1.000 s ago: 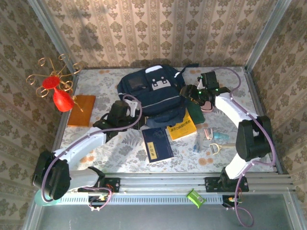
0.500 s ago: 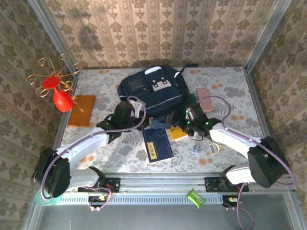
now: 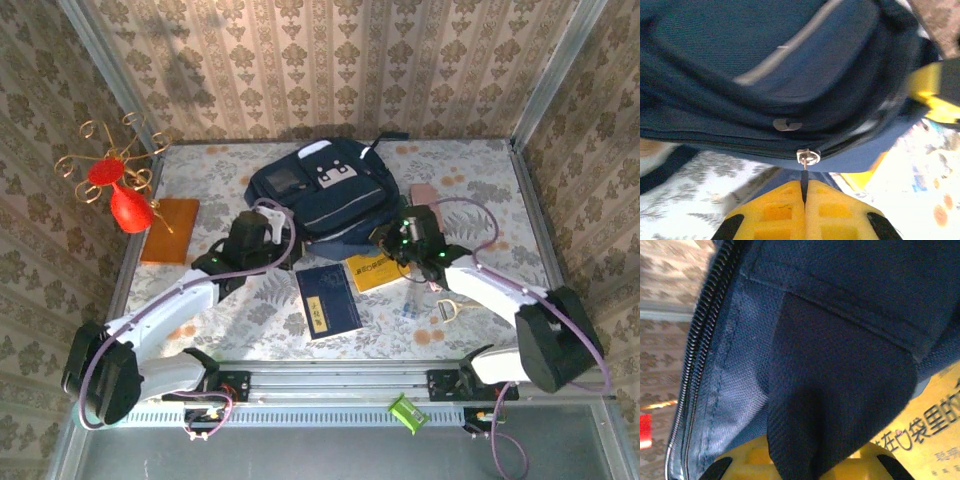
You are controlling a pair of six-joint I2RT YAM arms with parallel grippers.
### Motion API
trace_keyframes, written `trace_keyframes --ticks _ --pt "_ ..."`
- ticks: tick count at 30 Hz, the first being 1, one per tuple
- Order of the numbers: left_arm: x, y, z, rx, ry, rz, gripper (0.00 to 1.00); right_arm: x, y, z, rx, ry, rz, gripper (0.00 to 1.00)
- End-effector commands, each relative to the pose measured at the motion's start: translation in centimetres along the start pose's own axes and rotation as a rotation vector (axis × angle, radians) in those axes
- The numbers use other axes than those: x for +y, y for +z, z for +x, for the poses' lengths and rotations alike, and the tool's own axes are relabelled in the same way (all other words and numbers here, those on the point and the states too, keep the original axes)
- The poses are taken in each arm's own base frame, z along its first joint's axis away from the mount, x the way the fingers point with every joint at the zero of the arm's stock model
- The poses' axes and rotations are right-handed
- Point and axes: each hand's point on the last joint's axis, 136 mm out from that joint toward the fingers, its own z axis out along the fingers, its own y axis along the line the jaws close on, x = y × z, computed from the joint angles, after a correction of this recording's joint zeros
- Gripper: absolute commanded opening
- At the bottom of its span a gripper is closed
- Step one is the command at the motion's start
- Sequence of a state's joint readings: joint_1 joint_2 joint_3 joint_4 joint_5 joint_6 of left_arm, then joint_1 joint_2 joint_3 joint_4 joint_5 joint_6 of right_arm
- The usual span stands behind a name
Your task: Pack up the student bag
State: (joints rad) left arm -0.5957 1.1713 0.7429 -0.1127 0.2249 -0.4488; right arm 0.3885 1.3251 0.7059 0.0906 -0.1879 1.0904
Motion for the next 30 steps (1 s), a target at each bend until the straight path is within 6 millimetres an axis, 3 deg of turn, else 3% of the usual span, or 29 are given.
trace_keyframes --ticks 1,4,7,10,13,14,15,17,21,23,24,27,30 --pt "6.5 -0.4 0.7 0.021 -0.107 -0.195 0.0 0.3 -1.8 -3.2 -0.089 -0.027 -0.04 0.06" --pt "7.6 -0.4 -0.8 -0.043 -0.173 -0.168 0.0 1.3 -1.7 -3.5 -0.058 -0.061 -0.061 0.05" --pt "6.6 0.0 -2.1 -0.067 -0.16 -0.116 0.0 1.5 -0.9 -3.6 -0.024 -0.085 -0.049 0.06" --pt "5.3 0.5 -2.4 -0.061 -0.137 -0.058 0.0 1.0 0.0 -3.7 -0.008 -0.095 -0.018 0.14" --pt "3.5 0.6 -2.4 -0.059 -0.108 -0.002 0.0 -0.5 1.0 -3.3 0.015 -0.075 0.029 0.36" --pt "3.3 0.4 -2.6 -0.067 -0.107 0.01 0.0 -1.0 1.1 -2.9 0.022 -0.055 0.037 0.49" --pt "1.6 0.7 -2.1 -0.054 -0.083 0.048 0.0 -1.4 1.1 -2.5 0.024 -0.034 0.036 0.58" --pt "0.4 0.6 -2.0 -0.055 -0.072 0.081 0.0 -1.7 1.2 -1.6 0.023 0.009 0.015 0.71" --pt "-1.3 0.6 -1.7 -0.05 -0.05 0.124 0.0 -2.1 1.8 1.0 0.033 0.02 0.028 0.81" --pt "-1.8 0.6 -1.8 -0.049 -0.04 0.138 0.0 -1.9 1.9 1.8 0.024 -0.011 0.049 0.81" --pt "-1.9 0.5 -1.8 -0.047 -0.036 0.143 0.0 -2.1 2.0 2.0 0.017 -0.012 0.057 0.76" --pt "-0.5 0.2 -1.6 -0.048 -0.028 0.063 0.0 -2.5 1.5 1.1 -0.033 0.009 0.046 0.44" --pt "3.4 -0.9 -1.0 -0.055 -0.041 -0.102 0.0 -2.9 -0.2 -0.9 -0.11 0.001 0.061 0.18"
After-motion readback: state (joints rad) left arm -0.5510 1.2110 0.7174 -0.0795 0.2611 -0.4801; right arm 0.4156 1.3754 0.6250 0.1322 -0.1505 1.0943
